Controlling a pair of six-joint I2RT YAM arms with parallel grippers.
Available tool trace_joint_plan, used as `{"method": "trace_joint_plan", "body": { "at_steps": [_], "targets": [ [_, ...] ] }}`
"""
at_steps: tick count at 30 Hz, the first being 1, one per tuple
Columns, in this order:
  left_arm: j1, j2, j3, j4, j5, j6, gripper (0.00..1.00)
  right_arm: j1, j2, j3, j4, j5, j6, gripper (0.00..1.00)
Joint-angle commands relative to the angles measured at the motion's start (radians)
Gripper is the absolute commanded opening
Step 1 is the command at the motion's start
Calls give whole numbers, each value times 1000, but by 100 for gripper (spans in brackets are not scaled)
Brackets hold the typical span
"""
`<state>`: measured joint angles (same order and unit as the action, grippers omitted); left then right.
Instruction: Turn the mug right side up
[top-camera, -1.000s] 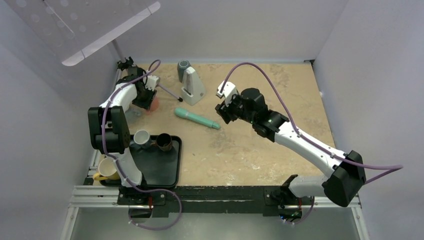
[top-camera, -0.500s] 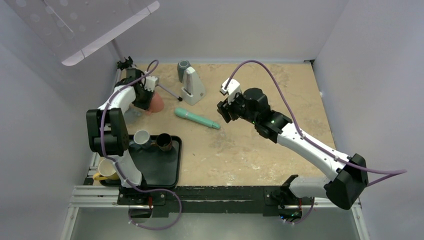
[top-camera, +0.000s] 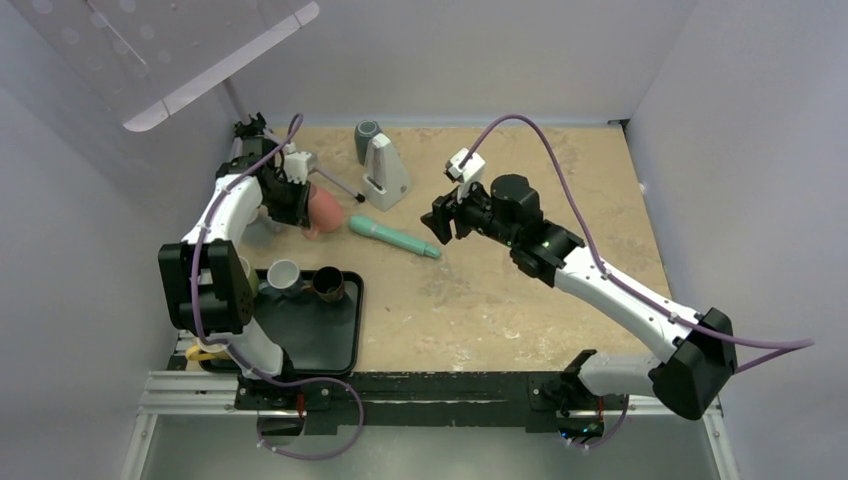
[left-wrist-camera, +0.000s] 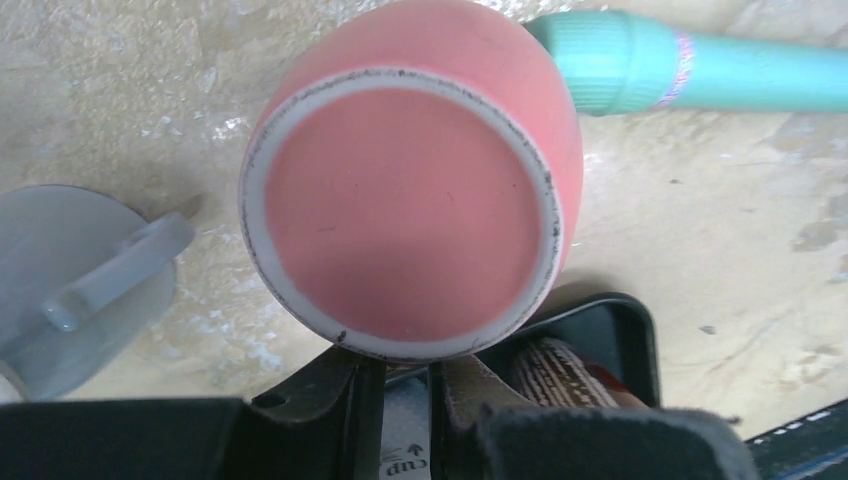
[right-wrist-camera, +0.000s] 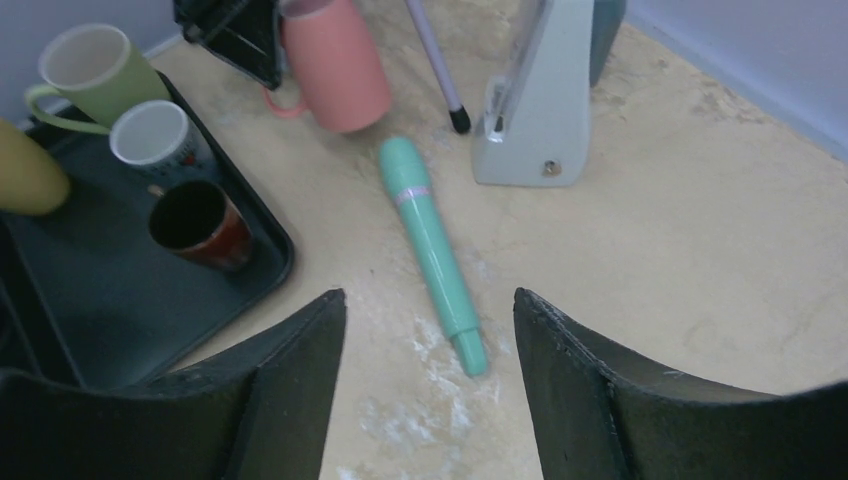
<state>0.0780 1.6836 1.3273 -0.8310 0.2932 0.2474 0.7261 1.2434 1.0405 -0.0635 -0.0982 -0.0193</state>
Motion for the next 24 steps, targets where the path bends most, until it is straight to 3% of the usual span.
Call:
{"method": "trace_joint_plan", "body": {
  "at_steps": [1, 3, 5, 8, 16, 24],
  "targets": [
    [6, -102, 72, 14, 139, -95, 0, -4, 22, -2, 184, -90, 218, 68],
    [4, -130, 75, 8, 166, -109, 0, -2, 36, -8, 238, -84, 277, 71],
    [1, -149, 96, -14, 204, -126, 0, -2, 53, -5, 271, -83, 321, 82],
    [-16, -166, 155, -55, 283, -161, 0, -6, 84, 15, 299, -96, 382, 87],
    [-94, -165, 364, -85, 494, -317, 0, -69, 209, 59, 496, -350, 605, 88],
    [-174, -150, 397, -17, 625, -459, 0, -107, 337, 116, 748, -477, 781, 84]
  ]
}}
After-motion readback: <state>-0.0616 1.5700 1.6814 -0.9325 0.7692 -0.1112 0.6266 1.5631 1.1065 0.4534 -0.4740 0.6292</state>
